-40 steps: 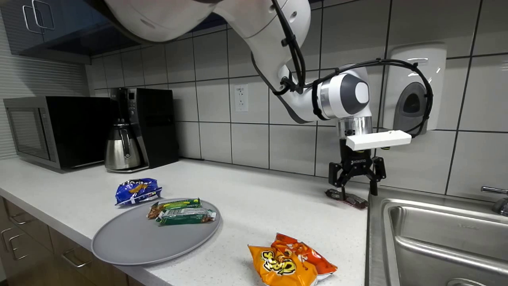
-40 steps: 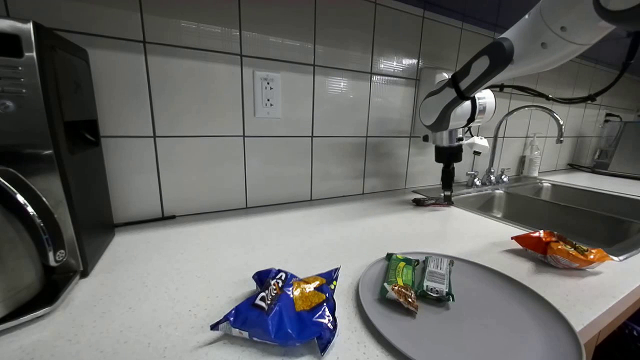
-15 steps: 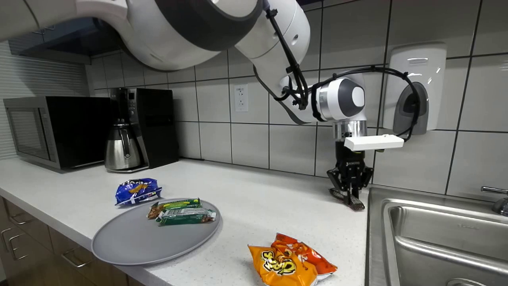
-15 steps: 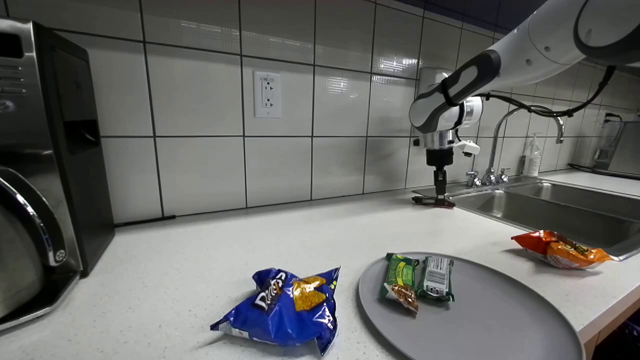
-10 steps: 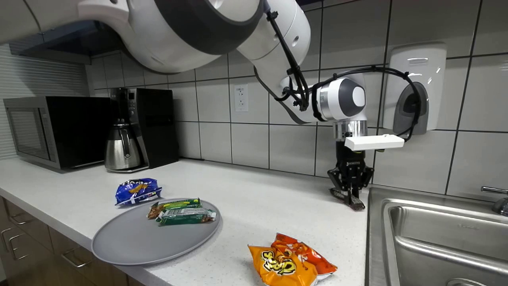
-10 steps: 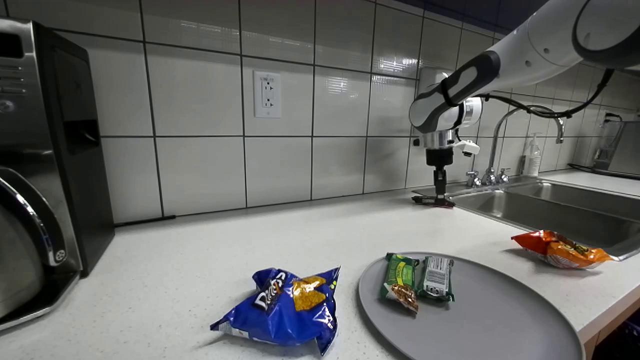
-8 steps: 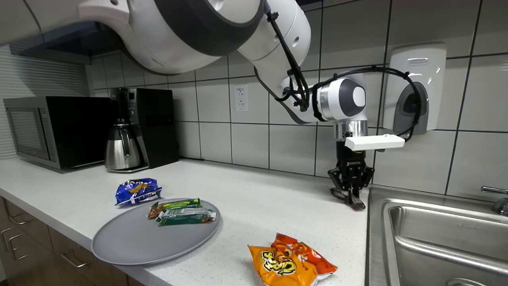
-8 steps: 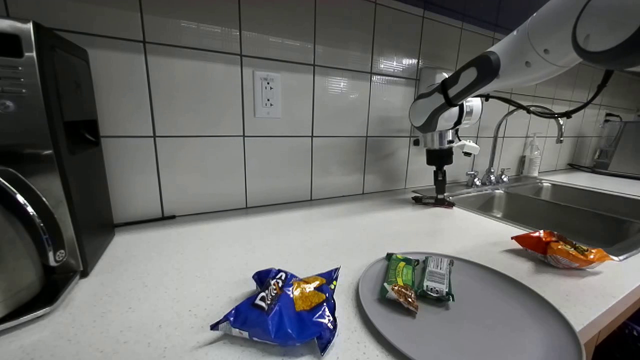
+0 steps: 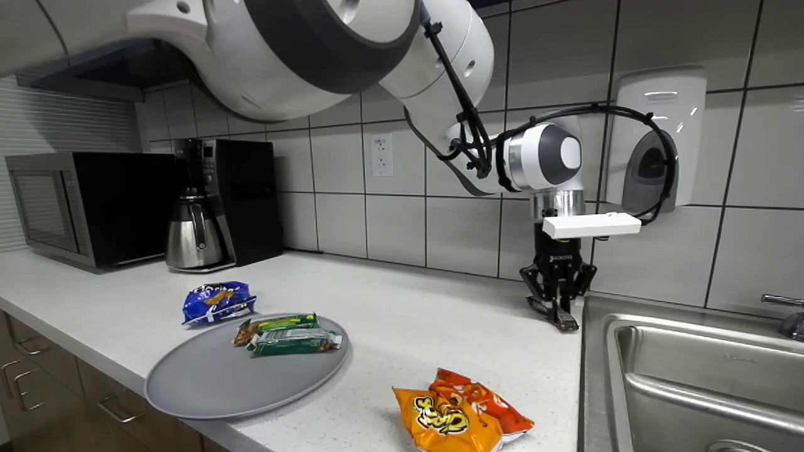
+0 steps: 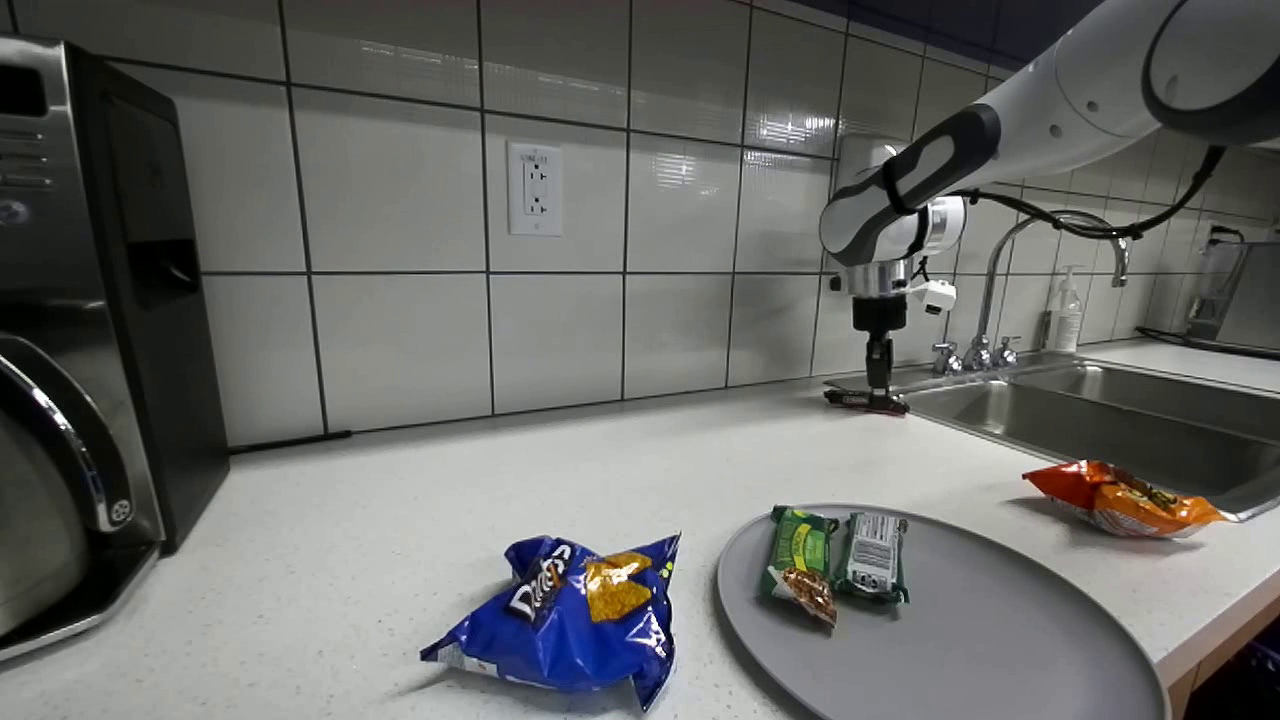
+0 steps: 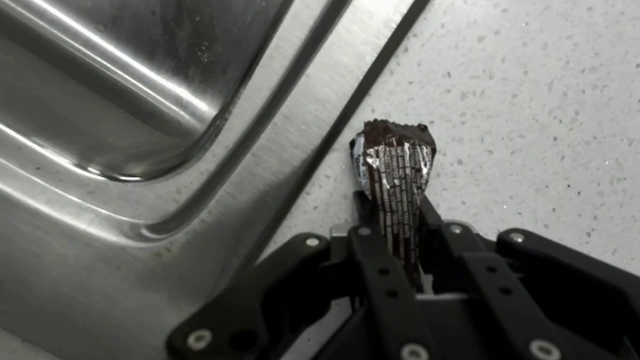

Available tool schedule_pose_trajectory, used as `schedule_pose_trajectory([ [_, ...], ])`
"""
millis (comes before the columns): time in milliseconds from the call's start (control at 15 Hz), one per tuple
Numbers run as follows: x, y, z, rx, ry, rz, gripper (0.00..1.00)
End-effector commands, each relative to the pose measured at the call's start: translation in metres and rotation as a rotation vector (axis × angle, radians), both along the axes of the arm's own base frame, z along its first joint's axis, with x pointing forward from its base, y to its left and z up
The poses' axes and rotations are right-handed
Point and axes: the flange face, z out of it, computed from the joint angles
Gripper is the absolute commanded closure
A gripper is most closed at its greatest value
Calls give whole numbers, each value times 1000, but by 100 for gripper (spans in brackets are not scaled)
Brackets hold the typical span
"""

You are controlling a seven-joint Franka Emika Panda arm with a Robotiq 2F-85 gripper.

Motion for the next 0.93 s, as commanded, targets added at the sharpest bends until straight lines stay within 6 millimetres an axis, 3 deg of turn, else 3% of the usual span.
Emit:
schedule_pose_trajectory([
  [0, 2, -4, 5, 11, -14, -84, 95],
  [867, 4, -2, 4, 38, -43, -176, 95],
])
